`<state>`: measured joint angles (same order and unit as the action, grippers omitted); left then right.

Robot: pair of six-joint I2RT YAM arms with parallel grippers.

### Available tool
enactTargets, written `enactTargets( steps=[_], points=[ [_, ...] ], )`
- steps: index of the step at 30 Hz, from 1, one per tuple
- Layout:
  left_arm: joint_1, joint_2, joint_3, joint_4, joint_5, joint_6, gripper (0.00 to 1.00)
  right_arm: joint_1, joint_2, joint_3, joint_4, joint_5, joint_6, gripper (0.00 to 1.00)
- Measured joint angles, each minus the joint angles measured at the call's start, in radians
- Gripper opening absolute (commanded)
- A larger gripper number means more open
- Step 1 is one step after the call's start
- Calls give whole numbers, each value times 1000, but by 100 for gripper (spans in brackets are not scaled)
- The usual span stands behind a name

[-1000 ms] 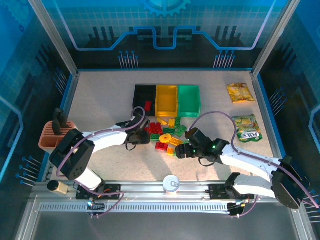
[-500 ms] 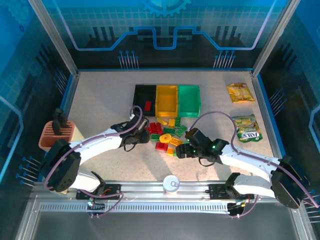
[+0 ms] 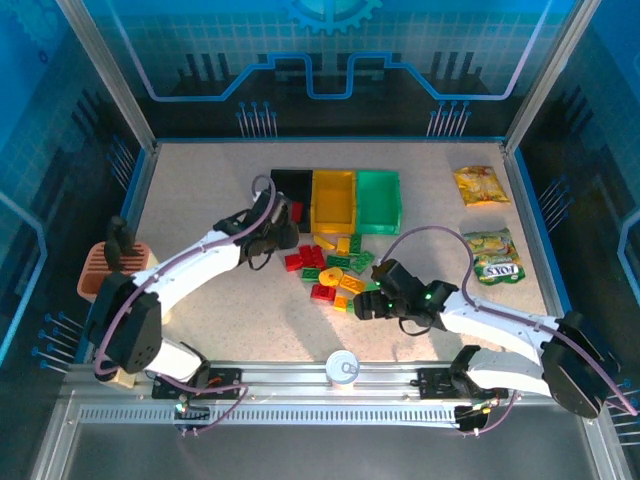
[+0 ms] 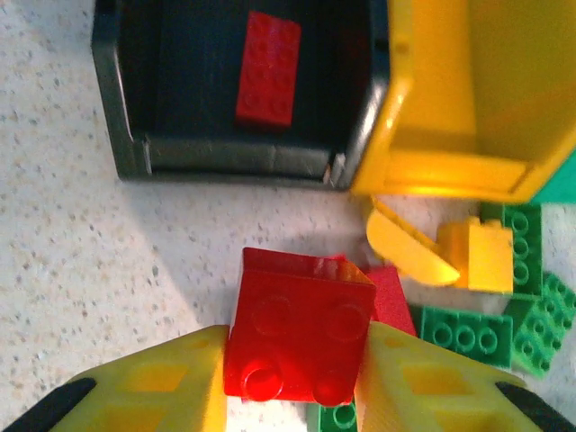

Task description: Sort the legos into containers by color

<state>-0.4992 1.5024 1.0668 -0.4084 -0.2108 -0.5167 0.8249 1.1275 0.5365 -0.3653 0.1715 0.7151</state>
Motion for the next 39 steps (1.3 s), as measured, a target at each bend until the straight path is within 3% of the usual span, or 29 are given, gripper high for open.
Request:
enactTargets(
  steps=[12, 27, 28, 30, 32, 39],
  points=[
    [86, 406, 462, -109, 34, 100, 36, 0, -75, -19, -22, 4, 2, 86],
    [108, 534, 553, -202, 33, 135, 40, 0, -123, -32, -66, 11, -2, 86],
    [109, 537, 555, -203, 34, 137, 41, 0, -123, -32, -68, 11, -5, 86],
    [111, 544, 565, -211, 34, 153, 60, 0, -123, -32, -71, 11, -8, 86],
    [111, 545, 576, -225, 33, 163, 70, 0, -123, -32, -72, 11, -9, 86],
    [112, 522, 594, -239, 44, 169, 73, 0, -130, -32, -76, 11, -8, 86]
  ],
)
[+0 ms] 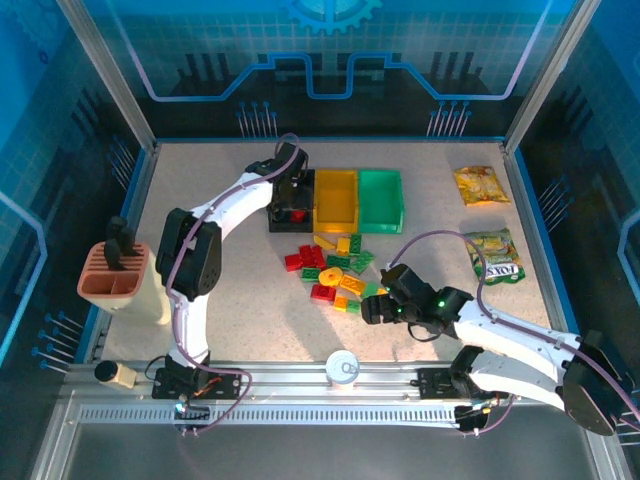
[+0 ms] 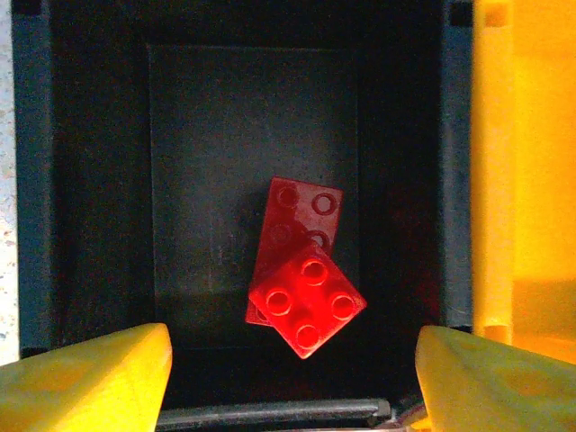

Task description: Sort the legos into containers by color

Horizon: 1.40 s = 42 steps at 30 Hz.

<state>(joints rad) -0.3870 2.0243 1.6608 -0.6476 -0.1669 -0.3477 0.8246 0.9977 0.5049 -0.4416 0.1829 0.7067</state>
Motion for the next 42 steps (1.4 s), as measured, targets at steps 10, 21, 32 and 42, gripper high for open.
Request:
enactTargets(
  steps=[10, 21, 32, 42],
  points=[
    [-8, -337, -236, 55, 28, -20, 72, 0, -9, 0, 2, -1, 0, 86],
    [-110, -479, -566, 131, 51, -59, 68, 1, 71, 0, 55, -13, 1, 85],
    [-117, -402, -658, 216, 80, -107, 64, 8, 85, 0, 62, -19, 11, 85],
    [-134, -319, -658, 243, 94, -125, 63, 8, 85, 0, 62, -19, 12, 85]
  ],
)
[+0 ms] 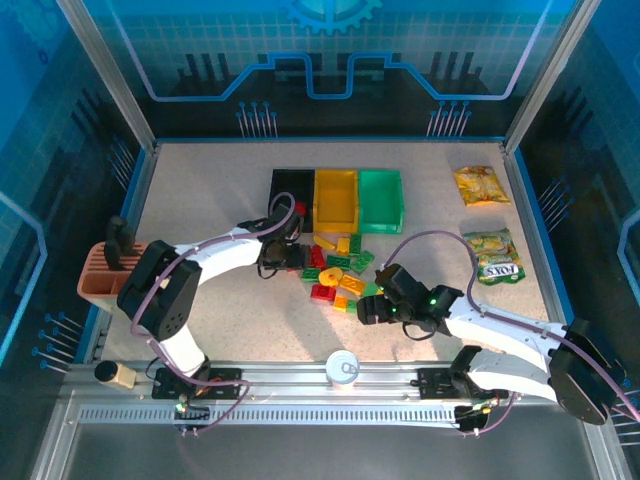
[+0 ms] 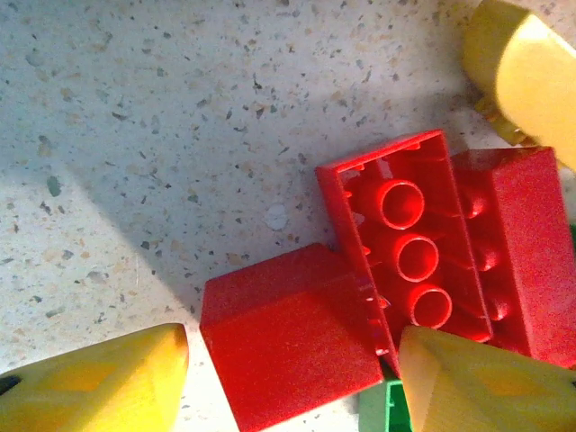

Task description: Sort the legos into containers by color

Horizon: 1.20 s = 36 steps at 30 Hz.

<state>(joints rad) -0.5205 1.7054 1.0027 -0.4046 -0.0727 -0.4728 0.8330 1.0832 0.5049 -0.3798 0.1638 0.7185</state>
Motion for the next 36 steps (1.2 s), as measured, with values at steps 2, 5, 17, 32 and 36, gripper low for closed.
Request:
enactTargets(
  steps=[2, 5, 17, 32, 36],
  points=[
    [0, 9, 2, 0, 0, -1, 61, 0, 0, 0, 0, 0, 0, 85],
    [0, 16, 3, 3, -1, -2, 53, 0, 0, 0, 0, 0, 0, 85],
    [-1, -11, 2, -4, -20, -26, 39, 0, 2, 0, 0, 1, 0, 85],
    [127, -34, 320, -93, -38, 10, 40, 0, 5, 0, -1, 1, 0, 85],
    [167, 67, 464, -123, -35, 29, 41, 0, -26, 0, -12, 4, 0, 85]
  ],
)
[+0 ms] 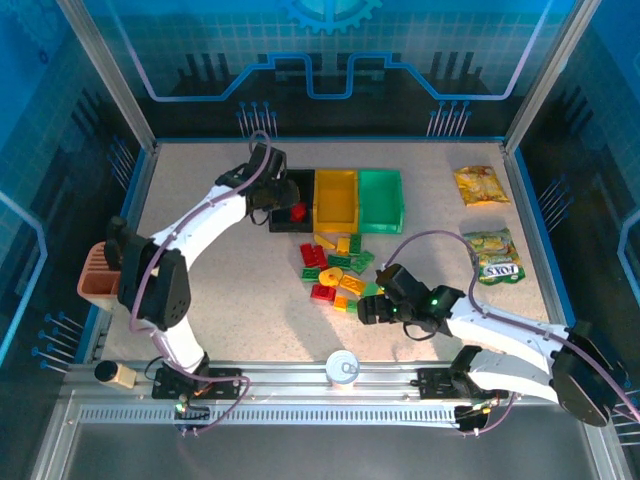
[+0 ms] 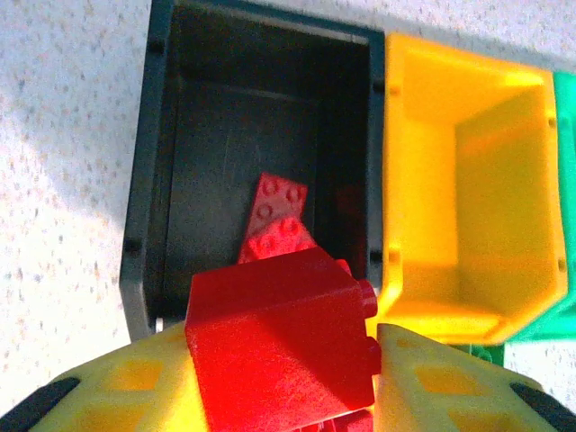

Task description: Sort the legos into containers by color

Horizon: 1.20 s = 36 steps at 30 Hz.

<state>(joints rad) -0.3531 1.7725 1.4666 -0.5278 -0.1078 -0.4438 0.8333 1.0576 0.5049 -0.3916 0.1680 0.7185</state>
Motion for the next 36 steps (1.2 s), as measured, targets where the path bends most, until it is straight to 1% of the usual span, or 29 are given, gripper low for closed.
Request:
enactTargets(
  steps=[5, 10, 12, 14, 15, 17, 20, 24, 30, 36],
  points=[
    [25, 120, 123, -50, 2, 14, 41, 3, -52, -1, -13, 11, 0, 85],
    [39, 193, 212, -103, 1, 34, 42, 4, -68, -10, -21, 12, 0, 85],
    [45, 209, 238, -112, 1, 37, 47, 4, -69, -14, -26, 12, 0, 85],
    [52, 213, 261, -132, 1, 46, 63, 4, -69, -16, -29, 14, 0, 85],
    [55, 214, 274, -141, 1, 52, 68, 4, -69, -16, -29, 14, 0, 85],
    [56, 216, 309, -160, 1, 52, 73, 4, -69, -16, -29, 14, 0, 85],
    [56, 213, 332, -164, 2, 56, 74, 4, -69, -16, -30, 14, 0, 85],
    [56, 183, 303, -156, 20, 58, 75, 4, -69, -16, -30, 14, 5, 85],
    [36, 48, 211, -145, 27, 60, 75, 4, -63, -16, -27, 13, 8, 85],
    [-24, -124, 21, -95, 27, 61, 75, 5, -33, -16, -24, 6, 12, 85]
  ],
)
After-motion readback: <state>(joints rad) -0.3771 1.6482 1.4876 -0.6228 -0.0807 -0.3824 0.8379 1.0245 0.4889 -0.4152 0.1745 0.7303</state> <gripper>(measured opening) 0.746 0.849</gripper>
